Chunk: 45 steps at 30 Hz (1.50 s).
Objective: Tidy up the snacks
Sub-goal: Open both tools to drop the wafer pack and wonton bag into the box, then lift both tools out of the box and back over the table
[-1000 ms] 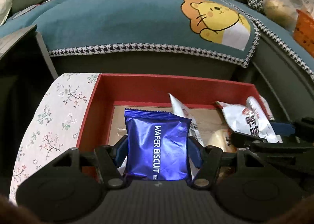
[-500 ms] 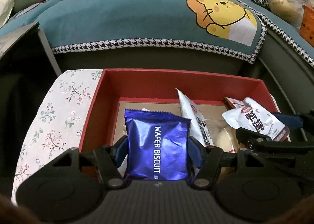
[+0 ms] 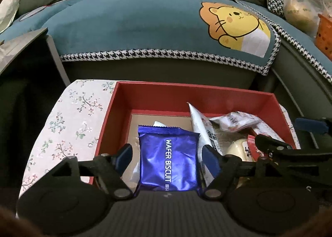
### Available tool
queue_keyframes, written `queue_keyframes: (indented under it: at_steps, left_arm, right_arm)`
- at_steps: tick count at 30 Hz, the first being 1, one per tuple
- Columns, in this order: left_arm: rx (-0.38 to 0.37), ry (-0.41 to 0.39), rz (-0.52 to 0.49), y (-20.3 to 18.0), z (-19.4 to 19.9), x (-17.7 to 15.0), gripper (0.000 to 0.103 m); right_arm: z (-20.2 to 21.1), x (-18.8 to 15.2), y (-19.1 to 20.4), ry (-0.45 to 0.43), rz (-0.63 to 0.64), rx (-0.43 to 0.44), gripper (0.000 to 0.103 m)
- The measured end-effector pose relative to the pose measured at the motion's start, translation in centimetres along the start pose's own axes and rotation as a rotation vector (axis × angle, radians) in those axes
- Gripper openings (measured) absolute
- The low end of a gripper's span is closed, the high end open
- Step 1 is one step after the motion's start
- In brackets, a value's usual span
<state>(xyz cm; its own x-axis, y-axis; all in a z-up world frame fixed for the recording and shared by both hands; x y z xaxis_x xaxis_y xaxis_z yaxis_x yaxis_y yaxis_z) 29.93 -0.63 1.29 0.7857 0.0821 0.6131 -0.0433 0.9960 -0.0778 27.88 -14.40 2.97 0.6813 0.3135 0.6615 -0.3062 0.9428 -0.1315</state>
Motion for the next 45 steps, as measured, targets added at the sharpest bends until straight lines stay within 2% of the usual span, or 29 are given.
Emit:
queue_keyframes:
  at_steps: [13, 32, 45]
  left_arm:
    - [-0.020, -0.025, -0.025, -0.3, 2.3, -0.7, 0.103]
    - [-0.008, -0.041, -0.006, -0.7, 2.3, -0.6, 0.103]
    - [-0.059, -0.044, -0.032, -0.4, 4.6, -2.1, 0.103]
  right_arm:
    - [2.7, -0.3, 0.0, -0.019, 0.034, -0.041, 0.085]
    - [3.7, -1.4, -0.6, -0.016, 0.066, -0.087, 0.088]
    - [5.1, -3.2, -0.4, 0.012, 0.098, -0.088, 0.088]
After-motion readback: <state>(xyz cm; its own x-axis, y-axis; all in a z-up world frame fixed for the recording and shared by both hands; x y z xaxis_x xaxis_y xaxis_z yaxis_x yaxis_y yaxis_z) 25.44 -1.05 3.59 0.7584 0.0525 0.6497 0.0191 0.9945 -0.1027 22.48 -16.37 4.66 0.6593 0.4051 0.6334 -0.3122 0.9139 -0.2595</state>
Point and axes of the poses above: each gripper's, at about its wrist camera, not at the fingertips, and z roughly against the way its jaws point, y to its left, x to its top, the point moved 1 cm from there along -z, roughly the way its jaws point
